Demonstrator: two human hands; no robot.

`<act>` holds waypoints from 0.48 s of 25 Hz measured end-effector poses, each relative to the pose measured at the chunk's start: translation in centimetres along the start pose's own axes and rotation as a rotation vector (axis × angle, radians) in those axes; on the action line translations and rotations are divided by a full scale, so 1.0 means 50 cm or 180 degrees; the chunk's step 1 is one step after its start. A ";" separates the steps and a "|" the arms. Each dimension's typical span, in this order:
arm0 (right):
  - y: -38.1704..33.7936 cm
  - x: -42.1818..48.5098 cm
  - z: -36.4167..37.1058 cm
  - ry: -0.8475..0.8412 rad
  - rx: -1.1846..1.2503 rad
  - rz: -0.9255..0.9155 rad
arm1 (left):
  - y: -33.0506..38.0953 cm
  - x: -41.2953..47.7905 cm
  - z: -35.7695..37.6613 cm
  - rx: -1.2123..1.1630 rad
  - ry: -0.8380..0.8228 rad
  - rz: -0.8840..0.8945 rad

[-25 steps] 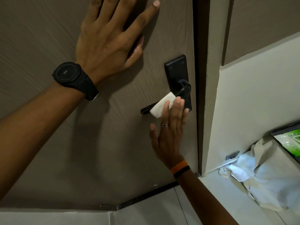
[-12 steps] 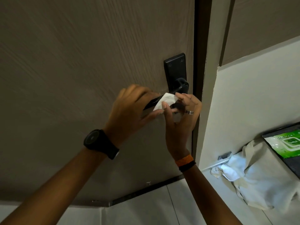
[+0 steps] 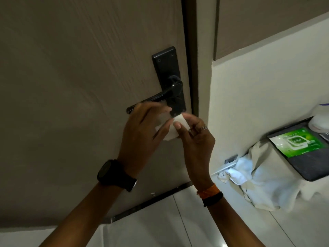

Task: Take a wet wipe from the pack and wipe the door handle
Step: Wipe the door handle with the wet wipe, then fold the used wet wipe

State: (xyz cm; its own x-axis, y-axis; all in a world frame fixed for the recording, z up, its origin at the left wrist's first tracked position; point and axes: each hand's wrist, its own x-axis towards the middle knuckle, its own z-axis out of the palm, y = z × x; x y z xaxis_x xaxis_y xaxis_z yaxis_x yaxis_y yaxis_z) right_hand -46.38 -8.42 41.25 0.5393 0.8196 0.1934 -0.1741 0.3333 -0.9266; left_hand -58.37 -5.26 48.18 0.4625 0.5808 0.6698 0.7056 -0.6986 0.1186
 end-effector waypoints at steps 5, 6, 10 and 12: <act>0.017 0.017 -0.167 0.0299 0.0210 0.0518 | 0.104 -0.037 0.147 -0.1847 -0.0451 -0.1481; 0.024 0.027 -0.210 0.0401 0.0091 0.0616 | 0.129 -0.040 0.190 -0.2286 -0.0540 -0.1845; 0.078 0.085 -0.438 0.0875 -0.0450 0.1056 | 0.271 -0.054 0.409 -0.3168 -0.0817 -0.2565; 0.106 0.124 -0.553 0.0983 -0.0641 0.1164 | 0.346 -0.056 0.518 -0.3290 -0.0904 -0.2799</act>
State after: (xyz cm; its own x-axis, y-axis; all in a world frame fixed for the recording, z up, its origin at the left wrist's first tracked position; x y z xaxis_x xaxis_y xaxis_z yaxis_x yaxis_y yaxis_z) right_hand -21.16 -14.47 28.63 0.6961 0.6799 -0.2305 -0.2510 -0.0703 -0.9654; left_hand -33.56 -8.17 29.39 0.2582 0.9640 -0.0630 0.1633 0.0207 0.9864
